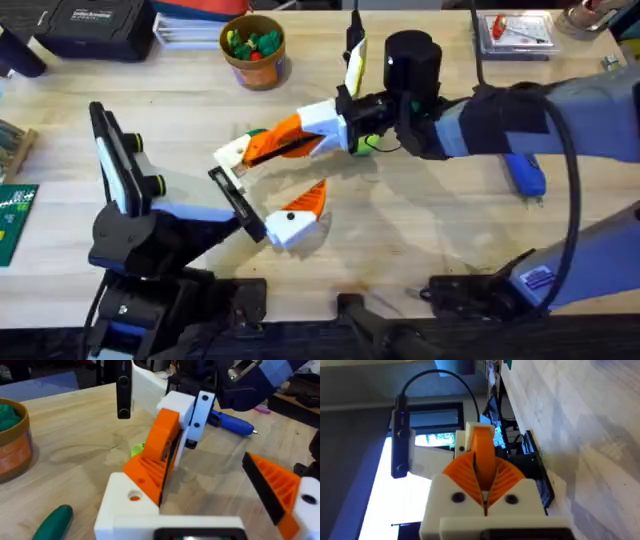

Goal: Pick up the gripper from the table and insert it into the empty holder that is missing its gripper. Then pick up a screw, insert it into the mounting hole, and use the screwdriver to tighten it. Finally, clean up the table by picking up the vegetable and placing it into the bucket.

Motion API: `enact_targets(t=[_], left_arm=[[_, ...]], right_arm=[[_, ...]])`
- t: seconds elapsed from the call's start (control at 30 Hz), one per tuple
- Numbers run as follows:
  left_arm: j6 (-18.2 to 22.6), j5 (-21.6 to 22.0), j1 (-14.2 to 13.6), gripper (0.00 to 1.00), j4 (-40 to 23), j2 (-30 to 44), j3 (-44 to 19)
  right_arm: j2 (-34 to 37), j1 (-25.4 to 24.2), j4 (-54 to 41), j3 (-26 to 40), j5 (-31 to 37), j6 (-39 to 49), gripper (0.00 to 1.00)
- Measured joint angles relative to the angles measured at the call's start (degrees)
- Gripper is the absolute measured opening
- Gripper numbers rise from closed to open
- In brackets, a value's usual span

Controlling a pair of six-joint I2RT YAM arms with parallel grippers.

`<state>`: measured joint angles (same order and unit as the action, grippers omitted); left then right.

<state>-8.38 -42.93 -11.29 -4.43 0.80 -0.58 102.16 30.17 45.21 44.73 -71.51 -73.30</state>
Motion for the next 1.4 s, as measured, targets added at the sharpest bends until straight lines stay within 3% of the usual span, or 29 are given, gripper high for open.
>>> enact_targets(t=[0.37, 0.63, 0.8, 1.4], left_arm=[[-1.7, 0.6, 0.0, 0.987, -0.1, 0.6, 0.0], [-0.1, 2.1, 0.2, 0.986, 0.0, -0.1, -0.1], [1.6, 0.5, -0.2, 0.986, -0.4, -0.7, -0.4], [2.0, 0.6, -0.2, 0.986, -0.5, -0.8, -0.4]], right_arm=[[3.0, 0.0, -2.1, 1.8, -2.1, -0.3, 0.008], [5.0, 0.2, 3.0, 4.7, -4.3, -5.8, 0.008], [5.9, 2.7, 2.7, 7.3, -4.9, -6.9, 0.007], [6.0, 2.6, 1.9, 7.5, -4.2, -7.3, 0.007]])
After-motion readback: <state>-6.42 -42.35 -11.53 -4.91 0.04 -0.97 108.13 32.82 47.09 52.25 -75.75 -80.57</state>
